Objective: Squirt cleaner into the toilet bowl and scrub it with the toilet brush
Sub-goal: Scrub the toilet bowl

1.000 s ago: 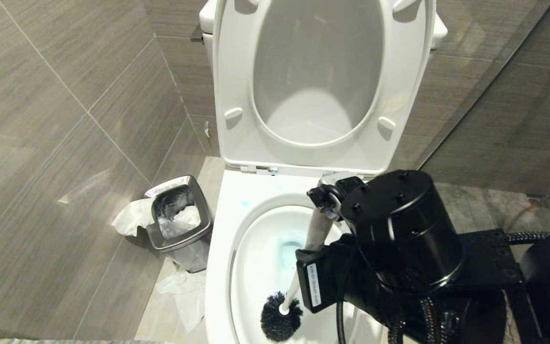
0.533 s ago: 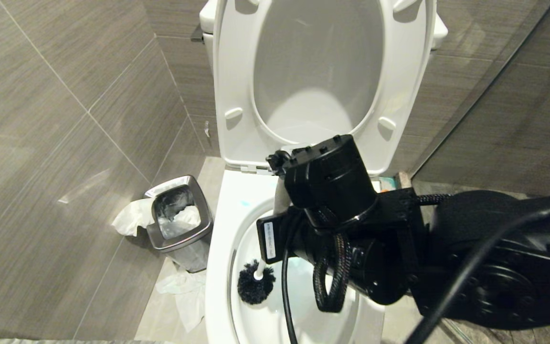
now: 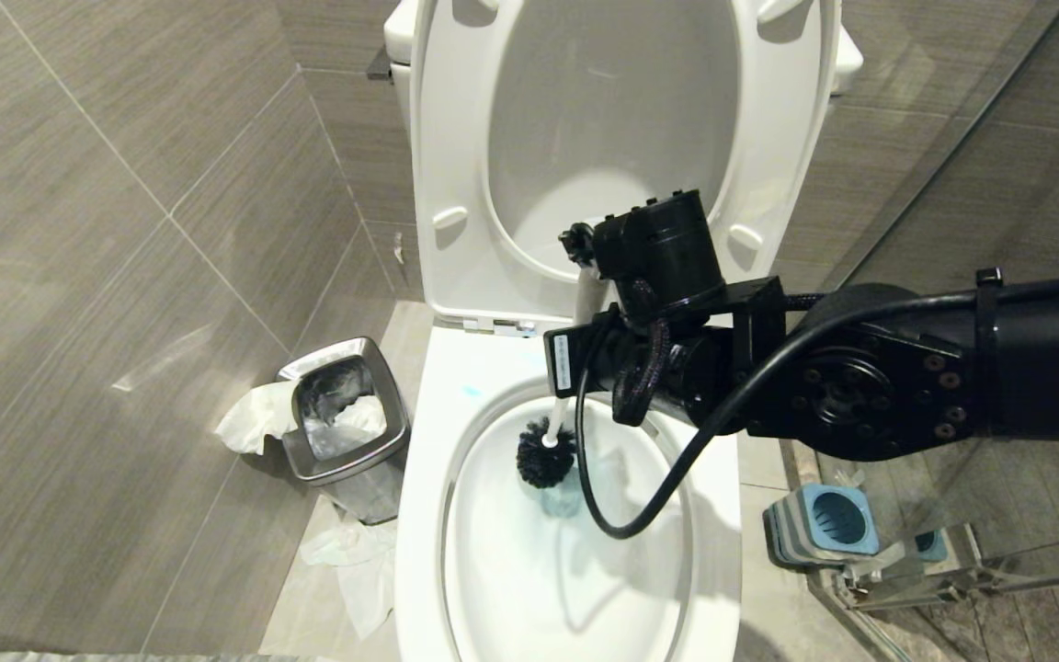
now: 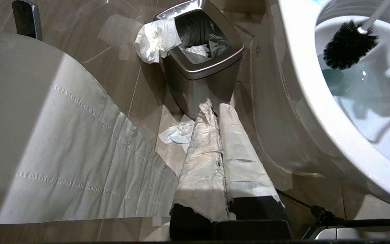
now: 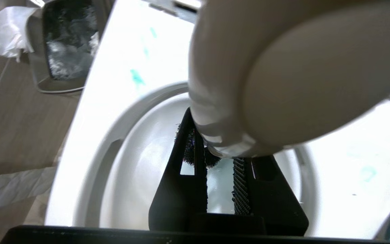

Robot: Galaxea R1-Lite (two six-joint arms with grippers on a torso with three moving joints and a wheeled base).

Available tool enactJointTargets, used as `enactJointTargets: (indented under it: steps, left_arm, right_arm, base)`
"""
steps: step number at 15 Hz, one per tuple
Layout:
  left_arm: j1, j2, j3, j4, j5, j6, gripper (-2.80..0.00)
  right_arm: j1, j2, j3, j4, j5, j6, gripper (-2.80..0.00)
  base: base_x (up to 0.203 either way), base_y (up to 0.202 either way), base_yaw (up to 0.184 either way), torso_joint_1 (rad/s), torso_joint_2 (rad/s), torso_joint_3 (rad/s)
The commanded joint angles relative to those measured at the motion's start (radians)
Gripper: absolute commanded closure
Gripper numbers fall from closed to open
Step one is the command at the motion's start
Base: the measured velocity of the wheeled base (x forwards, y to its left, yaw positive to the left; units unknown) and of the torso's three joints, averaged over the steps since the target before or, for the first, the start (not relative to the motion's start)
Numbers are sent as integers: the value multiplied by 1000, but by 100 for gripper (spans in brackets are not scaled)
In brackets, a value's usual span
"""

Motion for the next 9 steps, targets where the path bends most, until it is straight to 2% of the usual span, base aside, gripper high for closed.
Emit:
enactJointTargets:
  steps: [1, 6, 9]
  left_arm:
    - [0, 0, 2, 0, 0, 0, 0]
    - [0, 0, 2, 0, 0, 0, 0]
    - [0, 0, 2, 0, 0, 0, 0]
  right_arm:
    - [-28, -28, 11, 3, -1, -1, 0]
    - [-43, -134, 130, 30, 30, -22, 0]
    - [-42, -147, 156, 29, 31, -20, 0]
  base:
    - [0, 0, 0, 0, 0, 0]
    - [0, 0, 0, 0, 0, 0]
    - [0, 0, 0, 0, 0, 0]
